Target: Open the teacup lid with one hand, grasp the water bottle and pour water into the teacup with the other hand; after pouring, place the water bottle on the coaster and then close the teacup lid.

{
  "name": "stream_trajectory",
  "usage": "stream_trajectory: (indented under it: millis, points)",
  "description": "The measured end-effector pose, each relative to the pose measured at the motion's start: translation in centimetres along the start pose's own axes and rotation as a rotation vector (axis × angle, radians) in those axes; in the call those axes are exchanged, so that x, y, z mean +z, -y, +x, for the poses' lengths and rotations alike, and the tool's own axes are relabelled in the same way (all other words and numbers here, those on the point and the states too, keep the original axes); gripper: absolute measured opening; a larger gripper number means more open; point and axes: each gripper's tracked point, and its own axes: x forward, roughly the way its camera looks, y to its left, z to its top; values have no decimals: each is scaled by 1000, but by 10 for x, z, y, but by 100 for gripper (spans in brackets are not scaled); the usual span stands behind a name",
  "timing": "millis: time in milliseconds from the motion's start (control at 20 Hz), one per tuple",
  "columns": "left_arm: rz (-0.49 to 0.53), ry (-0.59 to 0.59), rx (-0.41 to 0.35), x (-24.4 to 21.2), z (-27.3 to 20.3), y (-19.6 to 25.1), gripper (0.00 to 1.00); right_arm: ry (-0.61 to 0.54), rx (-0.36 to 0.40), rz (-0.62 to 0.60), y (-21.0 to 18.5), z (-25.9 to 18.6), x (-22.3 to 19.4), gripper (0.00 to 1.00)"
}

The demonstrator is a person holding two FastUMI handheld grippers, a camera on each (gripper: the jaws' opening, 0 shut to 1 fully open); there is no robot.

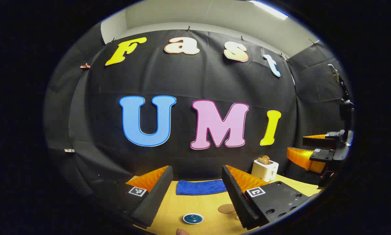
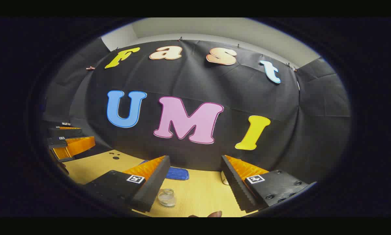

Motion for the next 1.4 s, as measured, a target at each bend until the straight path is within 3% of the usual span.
stream_trajectory:
  millis: [800, 1150, 1400]
  points:
    - [20, -37, -5, -14, 2, 4, 95, -11, 36, 17, -5, 5, -10, 97]
    - [50, -91, -29, -56, 8, 10, 95, -32, 73, 15, -17, 14, -30, 97]
    - [32, -176, -14, -120, 19, 6, 95, -102, 107, 16, -38, 11, -83, 96]
